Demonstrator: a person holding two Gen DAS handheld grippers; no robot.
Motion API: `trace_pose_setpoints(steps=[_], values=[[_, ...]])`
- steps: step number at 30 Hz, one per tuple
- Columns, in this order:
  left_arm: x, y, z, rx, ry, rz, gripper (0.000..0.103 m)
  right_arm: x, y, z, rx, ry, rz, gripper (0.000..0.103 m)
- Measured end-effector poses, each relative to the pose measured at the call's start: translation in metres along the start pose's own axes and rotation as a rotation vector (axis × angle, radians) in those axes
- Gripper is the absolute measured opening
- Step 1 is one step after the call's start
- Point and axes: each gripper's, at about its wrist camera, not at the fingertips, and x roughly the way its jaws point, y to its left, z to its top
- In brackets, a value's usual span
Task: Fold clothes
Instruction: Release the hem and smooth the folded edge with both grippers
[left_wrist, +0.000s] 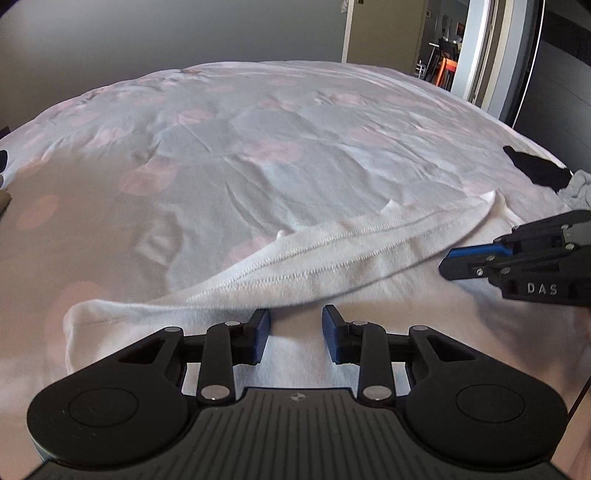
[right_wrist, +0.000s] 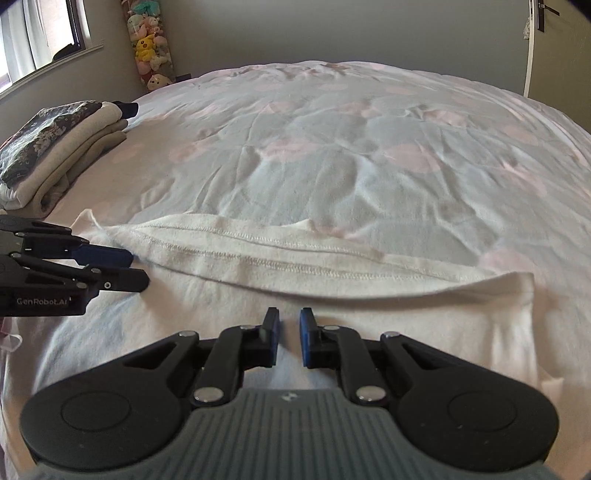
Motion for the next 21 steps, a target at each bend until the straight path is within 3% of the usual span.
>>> trace_pose_setpoints(steps=[6,10,16,21], values=[[0.010,0.010,0.012,-0.070,-0.065,-0.019,0.030,0.013,0.000,0.012,-0.006,-0.083,-0.014,0.014],[-0.001,0.017,0.015,-0.108,-0.109,0.007,0.030,0.011,-0.005,0.019,0.042,-0.109,-0.029,0.015],[-0.057,0.024,0.001,-0.109,-0.127,0.043,0.030,-0.035,-0.005,0.011,0.060,-0.111,-0.036,0.016],[-0.113,0.031,-0.031,-0.131,-0.123,0.104,0.030,-0.085,-0.004,-0.021,0.083,-0.098,-0.064,0.016]])
